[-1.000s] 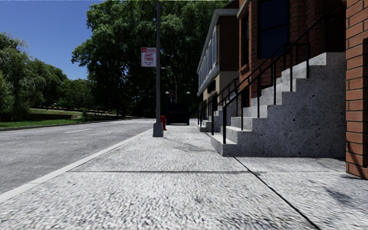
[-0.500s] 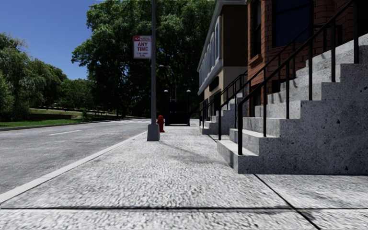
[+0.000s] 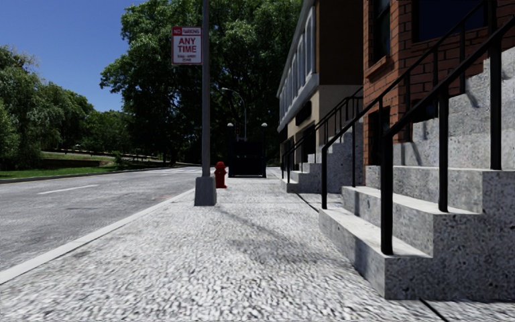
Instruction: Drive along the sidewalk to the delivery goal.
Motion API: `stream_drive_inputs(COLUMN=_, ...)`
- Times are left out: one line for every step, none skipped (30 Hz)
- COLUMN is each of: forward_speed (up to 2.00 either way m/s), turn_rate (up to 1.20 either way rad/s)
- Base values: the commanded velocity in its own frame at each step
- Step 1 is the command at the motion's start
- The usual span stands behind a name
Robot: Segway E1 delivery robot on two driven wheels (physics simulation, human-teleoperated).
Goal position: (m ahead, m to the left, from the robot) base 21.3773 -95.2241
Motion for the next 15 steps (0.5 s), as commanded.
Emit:
stream_drive_inputs(forward_speed=2.0, turn_rate=0.0)
stream_drive_inputs(forward_speed=2.0, turn_rate=0.0)
stream_drive_inputs(forward_speed=2.0, turn_rate=0.0)
stream_drive_inputs(forward_speed=2.0, turn_rate=0.0)
stream_drive_inputs(forward_speed=2.0, turn_rate=0.0)
stream_drive_inputs(forward_speed=2.0, turn_rate=0.0)
stream_drive_inputs(forward_speed=2.0, turn_rate=0.0)
stream_drive_inputs(forward_speed=2.0, turn_rate=0.0)
stream_drive_inputs(forward_speed=2.0, turn_rate=0.0)
stream_drive_inputs(forward_speed=2.0, turn_rate=0.0)
stream_drive_inputs(forward_speed=2.0, turn_rate=0.0)
stream_drive_inputs(forward_speed=2.0, turn_rate=0.0)
stream_drive_inputs(forward_speed=2.0, turn_rate=0.0)
stream_drive_inputs(forward_speed=2.0, turn_rate=0.0)
stream_drive_inputs(forward_speed=2.0, turn_rate=0.0)
